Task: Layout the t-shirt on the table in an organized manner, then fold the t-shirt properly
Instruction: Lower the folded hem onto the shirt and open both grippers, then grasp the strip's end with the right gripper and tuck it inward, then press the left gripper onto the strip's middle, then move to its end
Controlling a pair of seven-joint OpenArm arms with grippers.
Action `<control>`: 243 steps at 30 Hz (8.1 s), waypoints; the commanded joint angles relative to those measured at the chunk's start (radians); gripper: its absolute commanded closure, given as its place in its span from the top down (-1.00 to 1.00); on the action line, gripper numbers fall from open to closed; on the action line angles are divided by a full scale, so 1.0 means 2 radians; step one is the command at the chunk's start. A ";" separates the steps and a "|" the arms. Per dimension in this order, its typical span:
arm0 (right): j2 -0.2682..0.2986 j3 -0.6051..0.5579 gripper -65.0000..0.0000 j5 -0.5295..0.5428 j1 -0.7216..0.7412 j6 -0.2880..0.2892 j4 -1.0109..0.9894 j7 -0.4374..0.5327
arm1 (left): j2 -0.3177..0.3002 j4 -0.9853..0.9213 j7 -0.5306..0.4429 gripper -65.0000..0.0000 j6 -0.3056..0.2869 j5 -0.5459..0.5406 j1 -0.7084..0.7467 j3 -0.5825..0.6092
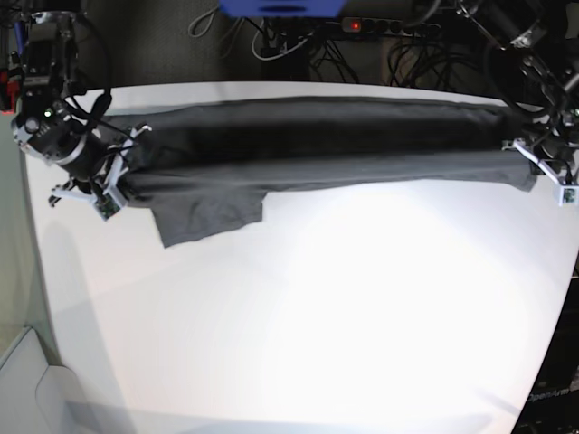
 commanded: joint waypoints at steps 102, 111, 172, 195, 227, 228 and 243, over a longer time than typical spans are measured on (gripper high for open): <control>-0.067 -0.056 -1.00 -0.147 0.101 -0.002 0.076 -0.206 | 0.016 -0.056 -0.013 0.20 0.003 0.076 0.005 -0.001; -0.067 -0.015 -1.00 -0.146 0.024 -0.002 0.076 -0.196 | 0.014 -0.056 -0.013 0.20 0.003 0.076 0.006 -0.001; -0.082 -0.019 -0.33 -0.146 -0.009 -0.002 -0.030 -0.121 | 0.050 0.049 -0.042 -0.99 0.003 0.008 0.017 0.001; -0.082 -0.019 -0.33 -0.146 0.017 -0.002 -0.112 -0.087 | 0.153 0.195 0.091 -0.99 0.003 0.007 0.070 0.317; -0.081 -0.020 -0.33 -0.146 0.017 -0.002 -0.112 -0.087 | 0.153 0.162 0.053 -0.32 0.005 0.008 0.061 0.455; -0.080 -0.020 -0.33 -0.146 0.017 -0.002 -0.112 -0.087 | 0.153 0.162 0.053 -0.09 0.004 0.007 0.061 0.456; -0.079 -0.017 -0.32 -0.146 0.024 -0.002 -0.107 -0.090 | 0.099 0.168 0.060 0.29 0.005 -0.203 0.038 0.342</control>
